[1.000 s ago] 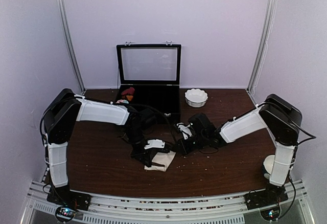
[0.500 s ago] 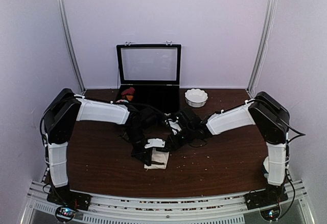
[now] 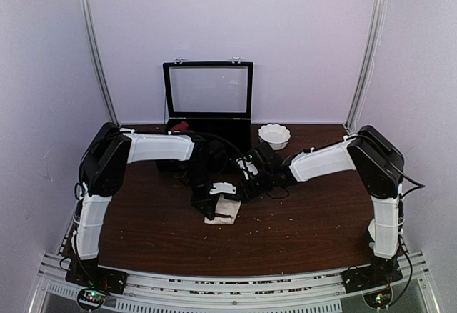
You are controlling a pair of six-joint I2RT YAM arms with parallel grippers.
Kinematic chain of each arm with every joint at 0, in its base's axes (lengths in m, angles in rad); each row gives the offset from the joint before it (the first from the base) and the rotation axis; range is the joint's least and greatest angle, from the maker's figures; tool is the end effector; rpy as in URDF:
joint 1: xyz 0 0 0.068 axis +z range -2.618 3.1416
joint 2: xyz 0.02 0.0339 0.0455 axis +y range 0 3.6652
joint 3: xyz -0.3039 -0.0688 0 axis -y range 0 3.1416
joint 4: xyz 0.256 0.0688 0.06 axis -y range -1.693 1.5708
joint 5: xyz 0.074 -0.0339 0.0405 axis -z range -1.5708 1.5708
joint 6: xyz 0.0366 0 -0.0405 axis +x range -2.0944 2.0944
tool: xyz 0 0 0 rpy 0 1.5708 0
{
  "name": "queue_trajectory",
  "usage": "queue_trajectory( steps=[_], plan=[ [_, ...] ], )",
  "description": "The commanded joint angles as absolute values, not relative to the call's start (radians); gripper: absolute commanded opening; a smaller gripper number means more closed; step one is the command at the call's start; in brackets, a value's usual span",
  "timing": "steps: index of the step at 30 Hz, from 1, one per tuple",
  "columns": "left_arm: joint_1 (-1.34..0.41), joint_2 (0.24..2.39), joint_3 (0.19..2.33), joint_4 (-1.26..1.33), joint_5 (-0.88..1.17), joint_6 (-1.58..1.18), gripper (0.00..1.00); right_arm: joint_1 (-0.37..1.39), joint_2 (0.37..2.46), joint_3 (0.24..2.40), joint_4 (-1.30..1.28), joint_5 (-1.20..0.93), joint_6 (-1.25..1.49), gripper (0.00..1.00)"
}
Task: Roll the socks
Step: Roll the sock at the center of the board.
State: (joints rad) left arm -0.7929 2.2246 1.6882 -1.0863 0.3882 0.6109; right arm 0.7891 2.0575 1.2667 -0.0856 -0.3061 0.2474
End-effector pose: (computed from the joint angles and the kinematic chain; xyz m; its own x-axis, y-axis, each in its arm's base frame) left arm 0.3059 -0.3303 0.1677 -0.2038 0.9634 -0.1743 0.9308 0.1355 -0.3394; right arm 0.3124 0.3304 0.1586 -0.7239 -0.3978 -0.5637 -0.6553 0.6521 0.3812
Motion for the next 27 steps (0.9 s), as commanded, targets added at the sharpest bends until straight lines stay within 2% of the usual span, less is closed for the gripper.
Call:
queue_trajectory(
  steps=[1, 11, 18, 22, 27],
  plan=[
    [-0.787, 2.34, 1.72, -1.098, 0.267, 0.582, 0.04, 0.783, 2.025, 1.236, 0.002, -0.337, 0.247, 0.13],
    [-0.787, 2.382, 1.697, -1.073, 0.234, 0.533, 0.03, 0.712, 1.785, 1.036, 0.187, -0.281, 0.264, 0.54],
    [-0.787, 2.387, 1.701, -1.073, 0.247, 0.522, 0.03, 0.69, 1.643, 0.933, 0.085, -0.149, 0.278, 0.57],
    [-0.787, 2.396, 1.71, -1.084, 0.274, 0.517, 0.03, 0.692, 1.497, 0.739, 0.165, -0.078, 0.278, 0.57],
    [-0.785, 2.416, 1.743, -1.114, 0.3, 0.521, 0.03, 0.815, 1.38, 0.599, 0.231, -0.106, 0.112, 0.56]
  ],
)
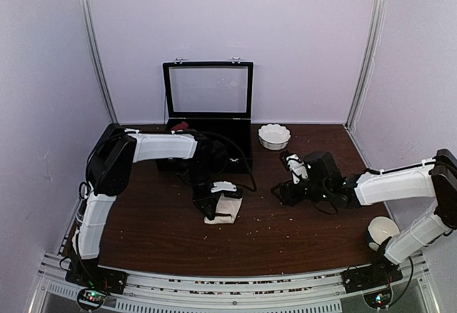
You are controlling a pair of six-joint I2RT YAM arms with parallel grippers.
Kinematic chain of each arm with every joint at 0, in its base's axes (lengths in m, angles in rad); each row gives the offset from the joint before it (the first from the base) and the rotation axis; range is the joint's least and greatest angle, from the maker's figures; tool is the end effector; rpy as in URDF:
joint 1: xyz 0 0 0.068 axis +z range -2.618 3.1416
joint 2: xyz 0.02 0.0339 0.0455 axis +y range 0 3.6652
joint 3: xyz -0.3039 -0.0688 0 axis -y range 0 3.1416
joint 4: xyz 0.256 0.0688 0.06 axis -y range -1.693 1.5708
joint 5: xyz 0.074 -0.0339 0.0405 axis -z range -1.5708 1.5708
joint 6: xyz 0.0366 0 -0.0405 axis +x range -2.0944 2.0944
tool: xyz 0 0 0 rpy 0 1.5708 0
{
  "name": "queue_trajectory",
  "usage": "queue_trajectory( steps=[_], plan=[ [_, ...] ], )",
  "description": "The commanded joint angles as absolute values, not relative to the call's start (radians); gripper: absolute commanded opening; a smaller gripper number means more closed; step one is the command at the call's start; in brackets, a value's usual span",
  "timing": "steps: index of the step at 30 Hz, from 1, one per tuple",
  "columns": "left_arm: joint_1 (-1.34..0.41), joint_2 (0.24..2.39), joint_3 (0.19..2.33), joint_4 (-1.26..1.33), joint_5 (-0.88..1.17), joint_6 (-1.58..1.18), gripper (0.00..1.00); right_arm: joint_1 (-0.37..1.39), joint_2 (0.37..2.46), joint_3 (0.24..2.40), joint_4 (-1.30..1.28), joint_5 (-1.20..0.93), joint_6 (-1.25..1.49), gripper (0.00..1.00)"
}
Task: Roll the socks
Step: Roll the sock at the center of the board.
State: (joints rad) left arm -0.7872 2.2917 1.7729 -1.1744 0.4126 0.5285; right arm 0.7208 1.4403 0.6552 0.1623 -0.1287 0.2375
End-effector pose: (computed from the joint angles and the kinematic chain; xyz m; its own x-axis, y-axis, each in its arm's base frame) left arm 0.3140 -0.3359 0.1602 -0.2952 0.9507 -0.0952 0.8838 0.2338 -0.4053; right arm 0.2174 0.1973 0.2120 -0.5983 -0.2151 -0.7718 -0.6092 0.7479 0.2639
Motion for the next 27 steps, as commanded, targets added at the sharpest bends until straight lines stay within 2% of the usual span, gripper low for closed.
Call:
queue_trajectory(
  steps=[1, 5, 12, 20, 27],
  plan=[
    [-0.784, 2.418, 1.75, -1.12, 0.307, 0.522, 0.03, 0.862, 1.373, 0.582, 0.243, -0.098, 0.058, 0.56],
    [-0.781, 2.425, 1.763, -1.143, 0.343, 0.537, 0.05, 1.032, 1.421, 0.579, 0.263, -0.101, -0.133, 0.57],
    [-0.778, 2.442, 1.795, -1.184, 0.366, 0.559, 0.06, 1.153, 1.616, 0.774, 0.156, -0.064, -0.375, 0.58],
    [-0.773, 2.446, 1.79, -1.189, 0.363, 0.57, 0.06, 1.157, 1.8, 0.984, 0.07, -0.037, -0.549, 0.5],
    [-0.773, 2.439, 1.787, -1.193, 0.374, 0.58, 0.06, 1.126, 1.895, 1.037, 0.06, -0.026, -0.575, 0.43]
  ],
)
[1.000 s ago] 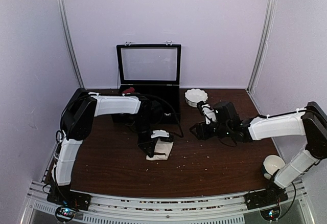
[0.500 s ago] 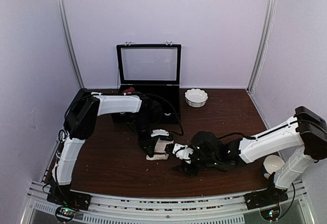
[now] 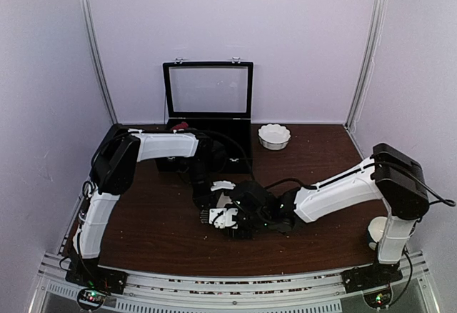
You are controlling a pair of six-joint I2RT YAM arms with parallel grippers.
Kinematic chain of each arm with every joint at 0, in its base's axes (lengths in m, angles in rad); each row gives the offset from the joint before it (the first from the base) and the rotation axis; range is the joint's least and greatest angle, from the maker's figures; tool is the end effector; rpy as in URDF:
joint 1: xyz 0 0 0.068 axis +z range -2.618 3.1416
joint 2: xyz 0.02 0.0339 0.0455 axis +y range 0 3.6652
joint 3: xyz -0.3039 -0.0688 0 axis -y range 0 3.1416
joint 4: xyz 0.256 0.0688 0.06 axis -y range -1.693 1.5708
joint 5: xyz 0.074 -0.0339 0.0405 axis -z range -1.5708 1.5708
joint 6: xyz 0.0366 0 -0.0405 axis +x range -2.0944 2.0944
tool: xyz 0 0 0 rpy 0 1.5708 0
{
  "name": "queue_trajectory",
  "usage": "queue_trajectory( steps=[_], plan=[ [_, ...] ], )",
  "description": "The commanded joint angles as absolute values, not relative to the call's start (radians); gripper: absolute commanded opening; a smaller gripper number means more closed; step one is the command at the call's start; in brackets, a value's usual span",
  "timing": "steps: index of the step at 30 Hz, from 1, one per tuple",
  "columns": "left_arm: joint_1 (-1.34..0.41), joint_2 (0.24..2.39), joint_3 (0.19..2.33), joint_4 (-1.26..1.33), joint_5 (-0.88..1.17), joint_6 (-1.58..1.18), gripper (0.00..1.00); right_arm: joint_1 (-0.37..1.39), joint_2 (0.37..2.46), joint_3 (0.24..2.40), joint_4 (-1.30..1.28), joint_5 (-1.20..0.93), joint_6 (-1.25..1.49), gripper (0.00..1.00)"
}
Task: Roll the socks
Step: Roll the sock at the center of the board.
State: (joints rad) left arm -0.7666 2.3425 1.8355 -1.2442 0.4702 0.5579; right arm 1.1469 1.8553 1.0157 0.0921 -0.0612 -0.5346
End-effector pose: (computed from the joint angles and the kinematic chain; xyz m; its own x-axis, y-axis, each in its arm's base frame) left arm 0.3239 -0.3350 0.1546 -0.3047 0.9487 -0.0837 0.8501 0.2313 -0.4731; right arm 0.1633 0.3673 0.1795 0.2323 -0.7215 -0.6522 -0.9412 0.0024 -0.3379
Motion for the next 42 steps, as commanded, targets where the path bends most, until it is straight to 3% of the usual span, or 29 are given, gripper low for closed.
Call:
queue_trajectory(
  steps=[1, 14, 16, 20, 21, 22, 29, 42],
  plan=[
    [-0.773, 2.439, 1.785, -1.193, 0.375, 0.583, 0.06, 1.12, 1.903, 1.037, 0.064, -0.023, -0.575, 0.43],
    [-0.773, 2.438, 1.782, -1.204, 0.386, 0.603, 0.07, 1.094, 1.947, 1.056, 0.046, -0.009, -0.585, 0.37],
    [-0.772, 2.431, 1.784, -1.204, 0.393, 0.604, 0.11, 1.094, 1.962, 1.068, 0.022, -0.015, -0.581, 0.34],
    [-0.759, 2.359, 1.738, -1.12, 0.423, 0.581, 0.47, 1.087, 1.988, 1.073, -0.015, -0.045, -0.54, 0.25],
    [-0.753, 2.338, 1.724, -1.1, 0.441, 0.573, 0.87, 1.082, 1.993, 1.071, -0.02, -0.053, -0.52, 0.21],
    [-0.746, 2.318, 1.712, -1.081, 0.455, 0.568, 0.97, 1.079, 1.997, 1.069, -0.025, -0.064, -0.498, 0.18],
    [-0.682, 2.141, 1.571, -0.929, 0.47, 0.553, 0.98, 1.046, 2.003, 1.016, -0.032, -0.124, -0.342, 0.07],
    [-0.59, 1.802, 1.314, -0.612, 0.444, 0.507, 0.98, 0.913, 1.955, 0.782, 0.254, -0.454, 0.081, 0.04]
  ],
)
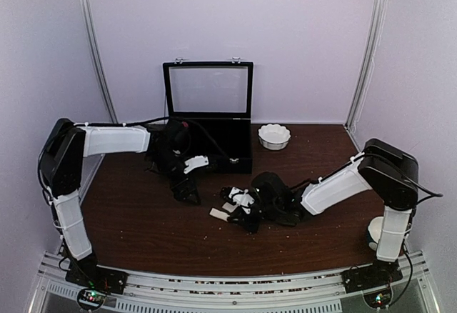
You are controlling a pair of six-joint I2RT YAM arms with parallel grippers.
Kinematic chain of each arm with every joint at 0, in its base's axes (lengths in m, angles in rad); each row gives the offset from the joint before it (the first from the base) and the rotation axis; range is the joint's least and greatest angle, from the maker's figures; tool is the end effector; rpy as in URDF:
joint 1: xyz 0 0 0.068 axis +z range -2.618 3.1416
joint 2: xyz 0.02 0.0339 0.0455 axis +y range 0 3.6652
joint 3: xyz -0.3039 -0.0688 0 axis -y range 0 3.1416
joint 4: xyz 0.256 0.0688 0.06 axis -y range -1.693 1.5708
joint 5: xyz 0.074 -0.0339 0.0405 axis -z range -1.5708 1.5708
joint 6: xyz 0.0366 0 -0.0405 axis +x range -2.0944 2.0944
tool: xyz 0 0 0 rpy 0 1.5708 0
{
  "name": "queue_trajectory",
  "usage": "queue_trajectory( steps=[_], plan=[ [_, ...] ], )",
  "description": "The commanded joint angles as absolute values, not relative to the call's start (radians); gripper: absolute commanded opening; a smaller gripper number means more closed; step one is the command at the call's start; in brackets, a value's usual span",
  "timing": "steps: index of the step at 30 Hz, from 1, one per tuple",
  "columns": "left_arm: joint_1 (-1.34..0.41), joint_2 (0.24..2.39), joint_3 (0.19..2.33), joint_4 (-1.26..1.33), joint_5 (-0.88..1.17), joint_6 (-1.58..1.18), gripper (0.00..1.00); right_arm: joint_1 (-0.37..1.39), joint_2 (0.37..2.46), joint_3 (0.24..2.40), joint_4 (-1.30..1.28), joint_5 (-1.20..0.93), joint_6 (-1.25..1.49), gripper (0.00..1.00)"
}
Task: Roll the socks
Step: Roll the sock at the center of the board.
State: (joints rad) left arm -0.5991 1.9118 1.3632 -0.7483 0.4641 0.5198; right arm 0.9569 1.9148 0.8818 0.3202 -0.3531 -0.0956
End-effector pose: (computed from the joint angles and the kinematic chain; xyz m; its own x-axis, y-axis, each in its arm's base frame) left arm 0.3213 -0.2392 0.2148 -0.3899 0.8041 -0.4488 0.9193 0.3120 -0.2397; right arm 0.2127 0.3237 0.1396 -0.2874 -0.5633 -0.7747 -0.9495 0.2742 0.1529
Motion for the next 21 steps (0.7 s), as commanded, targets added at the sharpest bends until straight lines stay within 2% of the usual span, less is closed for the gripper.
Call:
queue_trajectory(
  steps=[1, 3, 6, 7, 11, 16, 21],
  plan=[
    [-0.582, 1.785, 1.302, -0.583, 0.451, 0.495, 0.98, 0.895, 1.956, 0.763, 0.288, -0.484, 0.11, 0.03],
    [-0.554, 1.816, 1.299, -0.528, 0.419, 0.407, 0.98, 0.872, 1.959, 0.729, 0.351, -0.519, 0.163, 0.03],
    [-0.508, 1.984, 1.489, -0.826, 0.606, 0.559, 0.98, 0.838, 1.979, 0.706, 0.395, -0.579, 0.221, 0.03],
    [-0.514, 1.977, 1.484, -0.83, 0.606, 0.578, 0.98, 0.828, 1.985, 0.698, 0.406, -0.591, 0.236, 0.02],
    [-0.617, 1.82, 1.32, -0.672, 0.557, 0.711, 0.98, 0.799, 2.012, 0.679, 0.419, -0.626, 0.271, 0.02],
    [-0.726, 1.925, 1.444, -0.821, 0.551, 0.897, 0.98, 0.772, 2.052, 0.671, 0.449, -0.671, 0.303, 0.02],
    [-0.804, 1.978, 1.495, -0.794, 0.48, 0.992, 0.98, 0.767, 2.08, 0.68, 0.451, -0.705, 0.316, 0.02]
  ],
)
